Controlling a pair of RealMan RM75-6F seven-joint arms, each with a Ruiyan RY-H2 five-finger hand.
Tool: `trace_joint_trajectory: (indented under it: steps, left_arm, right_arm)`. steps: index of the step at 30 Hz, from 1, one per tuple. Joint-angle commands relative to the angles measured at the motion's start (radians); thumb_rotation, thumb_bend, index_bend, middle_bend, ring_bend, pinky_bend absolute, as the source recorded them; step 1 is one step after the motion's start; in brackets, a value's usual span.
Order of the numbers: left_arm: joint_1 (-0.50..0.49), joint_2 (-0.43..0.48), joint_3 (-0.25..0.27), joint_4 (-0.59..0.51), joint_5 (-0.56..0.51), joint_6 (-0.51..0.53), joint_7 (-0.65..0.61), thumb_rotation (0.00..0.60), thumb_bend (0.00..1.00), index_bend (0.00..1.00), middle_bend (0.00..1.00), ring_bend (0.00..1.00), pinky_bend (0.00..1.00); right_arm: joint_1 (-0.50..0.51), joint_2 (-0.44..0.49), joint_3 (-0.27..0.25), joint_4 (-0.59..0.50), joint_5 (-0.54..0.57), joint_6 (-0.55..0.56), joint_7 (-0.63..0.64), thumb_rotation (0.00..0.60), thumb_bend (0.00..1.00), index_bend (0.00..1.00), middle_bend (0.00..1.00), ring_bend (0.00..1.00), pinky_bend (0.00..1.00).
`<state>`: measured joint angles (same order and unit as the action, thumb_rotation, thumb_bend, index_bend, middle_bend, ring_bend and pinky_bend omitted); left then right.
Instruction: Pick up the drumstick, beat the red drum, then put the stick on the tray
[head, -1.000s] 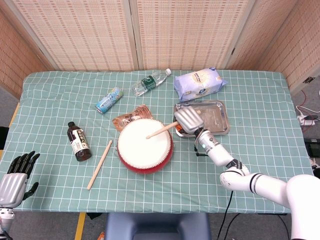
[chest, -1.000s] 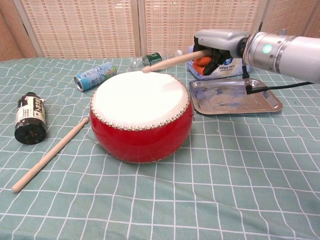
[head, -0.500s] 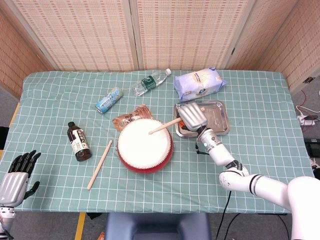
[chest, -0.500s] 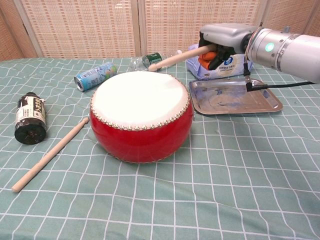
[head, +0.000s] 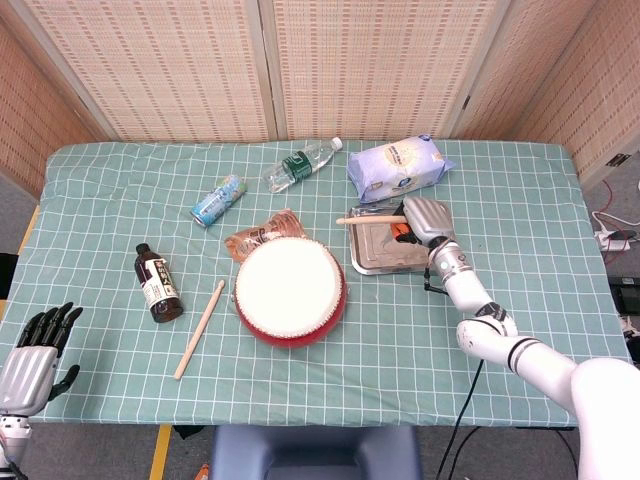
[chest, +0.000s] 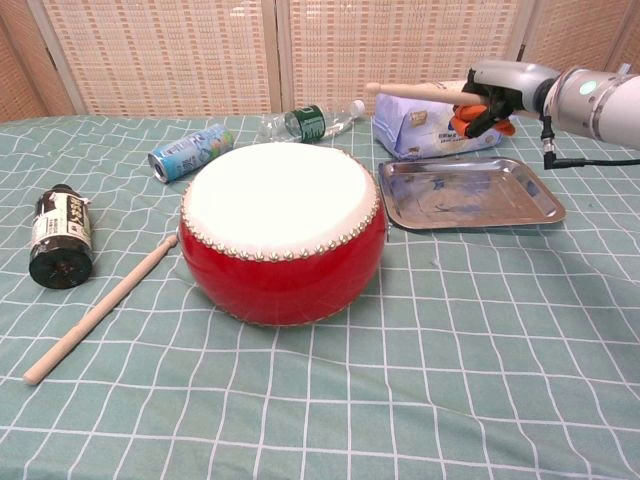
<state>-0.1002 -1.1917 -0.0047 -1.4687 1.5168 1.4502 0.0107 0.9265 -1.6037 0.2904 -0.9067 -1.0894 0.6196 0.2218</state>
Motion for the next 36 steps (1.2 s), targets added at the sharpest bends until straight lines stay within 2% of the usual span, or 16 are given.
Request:
trace_joint_trajectory:
  steps: [1,4,8,13,17,23,27,30,33,36]
  left_arm:
    - [0.002,0.002,0.000,-0.002,-0.002,0.001,0.001,0.600,0.28,0.05,0.00,0.00,0.05]
    - [0.004,0.004,0.001,-0.002,-0.006,0.000,0.002,0.600,0.28,0.05,0.00,0.00,0.05]
    - [0.006,0.005,0.002,-0.001,-0.009,-0.002,0.002,0.600,0.28,0.05,0.00,0.00,0.05]
    - [0.005,0.003,0.002,-0.001,-0.010,-0.006,0.003,0.600,0.28,0.05,0.00,0.00,0.05]
    - [0.002,-0.001,0.001,0.001,-0.009,-0.009,0.003,0.600,0.28,0.05,0.00,0.00,0.05]
    - [0.002,-0.003,0.002,0.007,-0.012,-0.013,-0.001,0.600,0.28,0.05,0.00,0.00,0.05]
    - [0.002,-0.004,0.001,0.011,-0.012,-0.013,-0.005,0.600,0.28,0.05,0.00,0.00,0.05]
    - [0.000,-0.005,0.001,0.012,-0.010,-0.014,-0.007,0.600,0.28,0.05,0.00,0.00,0.05]
    - [0.000,-0.005,-0.001,0.013,-0.009,-0.012,-0.008,0.600,0.28,0.05,0.00,0.00,0.05]
    - [-0.001,-0.004,-0.003,0.015,-0.010,-0.012,-0.009,0.600,0.28,0.05,0.00,0.00,0.05]
  right_arm:
    - [0.023,-0.050,-0.022,0.098,-0.006,-0.078,0.016,0.600,0.59,1.00,0.91,0.78,0.71]
    - [0.035,-0.090,-0.028,0.180,-0.016,-0.109,0.030,0.600,0.51,0.99,0.82,0.67,0.60]
    - [0.047,-0.144,-0.028,0.282,-0.033,-0.143,0.068,0.600,0.45,0.91,0.73,0.56,0.51]
    - [0.056,-0.186,-0.034,0.359,-0.069,-0.156,0.106,0.600,0.37,0.69,0.57,0.38,0.39]
    - [0.062,-0.212,-0.038,0.415,-0.090,-0.167,0.130,0.600,0.33,0.57,0.46,0.28,0.34]
    - [0.060,-0.234,-0.045,0.467,-0.122,-0.165,0.166,0.600,0.30,0.44,0.37,0.20,0.31]
    - [0.057,-0.238,-0.053,0.486,-0.143,-0.162,0.182,0.600,0.29,0.41,0.34,0.17,0.30]
    - [0.052,-0.229,-0.061,0.480,-0.165,-0.141,0.195,0.600,0.29,0.33,0.31,0.14,0.27]
    - [0.039,-0.201,-0.072,0.440,-0.199,-0.079,0.215,0.600,0.27,0.28,0.29,0.12,0.24]
    - [0.005,-0.147,-0.084,0.362,-0.237,0.029,0.230,0.600,0.27,0.27,0.27,0.11,0.21]
